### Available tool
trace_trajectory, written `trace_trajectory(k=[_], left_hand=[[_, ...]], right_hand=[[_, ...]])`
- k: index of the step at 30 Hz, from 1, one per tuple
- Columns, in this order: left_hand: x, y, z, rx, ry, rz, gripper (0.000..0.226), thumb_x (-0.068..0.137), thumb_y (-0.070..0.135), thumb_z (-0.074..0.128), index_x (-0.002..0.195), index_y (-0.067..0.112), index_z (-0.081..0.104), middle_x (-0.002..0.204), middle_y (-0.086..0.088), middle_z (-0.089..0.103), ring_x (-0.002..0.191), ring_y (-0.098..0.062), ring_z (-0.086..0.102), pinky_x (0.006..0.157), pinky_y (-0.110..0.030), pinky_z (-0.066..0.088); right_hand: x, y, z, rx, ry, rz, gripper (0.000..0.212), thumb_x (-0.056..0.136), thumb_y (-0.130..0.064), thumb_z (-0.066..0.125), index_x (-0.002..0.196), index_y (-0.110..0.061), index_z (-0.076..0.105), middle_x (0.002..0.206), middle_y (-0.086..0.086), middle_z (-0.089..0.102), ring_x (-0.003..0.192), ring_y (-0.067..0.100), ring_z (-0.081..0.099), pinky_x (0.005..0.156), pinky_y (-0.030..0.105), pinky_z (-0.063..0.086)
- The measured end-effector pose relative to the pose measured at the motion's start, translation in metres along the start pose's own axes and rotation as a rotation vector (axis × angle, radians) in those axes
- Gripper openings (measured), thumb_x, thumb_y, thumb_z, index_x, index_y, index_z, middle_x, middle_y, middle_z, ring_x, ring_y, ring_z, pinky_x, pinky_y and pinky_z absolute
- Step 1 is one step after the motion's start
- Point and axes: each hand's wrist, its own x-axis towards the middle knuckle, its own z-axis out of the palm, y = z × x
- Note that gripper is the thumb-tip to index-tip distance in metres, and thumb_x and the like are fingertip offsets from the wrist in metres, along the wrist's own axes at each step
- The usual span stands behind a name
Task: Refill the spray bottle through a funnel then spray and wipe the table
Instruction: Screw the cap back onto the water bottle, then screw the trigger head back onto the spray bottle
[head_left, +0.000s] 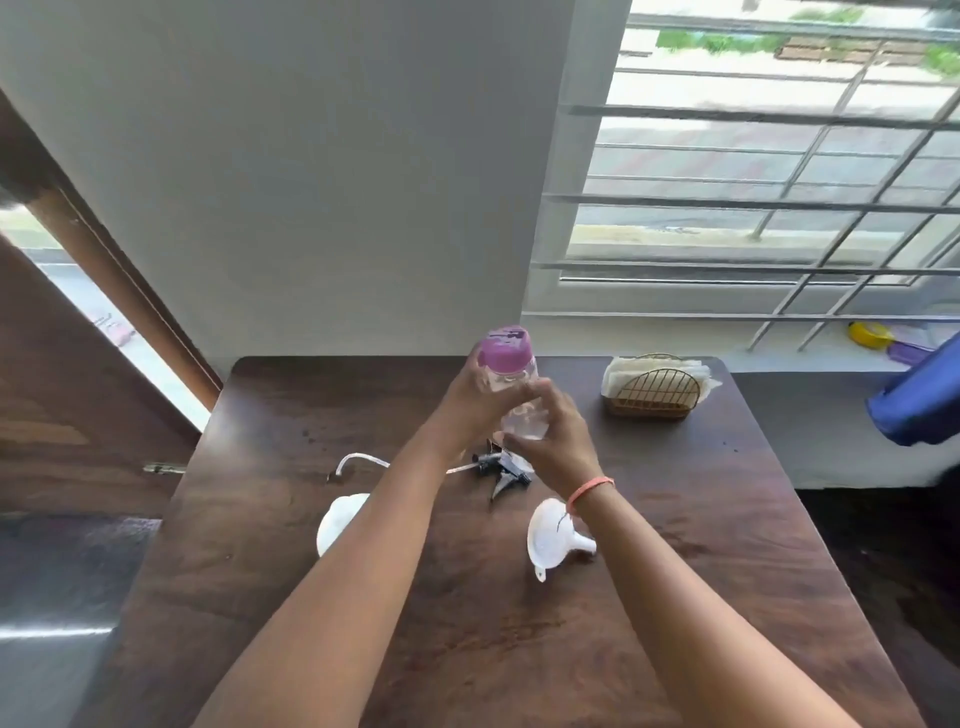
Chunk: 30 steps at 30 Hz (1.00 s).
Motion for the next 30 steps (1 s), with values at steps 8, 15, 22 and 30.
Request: trace_trajectory(k=[8,15,22,30], left_hand=[[0.009,-0.07,-0.006,0.857,0.097,-0.288,0.059,0.08,0.03,0.074,0.134,0.017,0.055,0.137,-0.006,0.056,0.126,-0.021,0.051,0.107,-0.031,0.037],[0.007,-0.11,0.004,1.069,0.184,-0.33,0.046,0.082,0.027,0.069,0.127,0.027,0.058,0.124,0.003,0.061,0.119,-0.016,0.055,0.118,-0.039,0.018],[0.009,-0.124,0.008,1.168,0.268,-0.286,0.041,0.083,0.017,0.064,0.121,0.031,0.059,0.114,0.005,0.064,0.109,-0.02,0.058,0.097,-0.031,0.038],[0.014,-0.109,0.008,0.955,0.277,-0.188,0.036,0.08,0.014,0.067,0.113,0.025,0.062,0.109,0.002,0.061,0.105,-0.021,0.059,0.087,-0.035,0.048]], right_hand=[[0.08,0.057,-0.017,0.165,0.192,0.211,0.049,0.071,-0.019,0.084,0.109,-0.012,0.054,0.097,-0.001,0.063,0.089,0.017,0.06,0.075,0.021,0.043],[0.118,0.083,0.003,0.101,0.143,0.206,0.055,0.072,-0.022,0.083,0.118,-0.016,0.054,0.111,0.002,0.066,0.099,0.018,0.06,0.081,0.02,0.039],[0.119,0.088,0.006,0.118,0.102,0.194,0.046,0.073,-0.017,0.082,0.11,-0.014,0.055,0.101,-0.003,0.061,0.093,0.013,0.057,0.077,0.019,0.038],[0.108,0.099,0.004,0.083,0.042,0.293,0.093,0.07,-0.022,0.085,0.145,-0.016,0.03,0.123,0.002,0.05,0.114,0.016,0.051,0.1,0.032,0.042]])
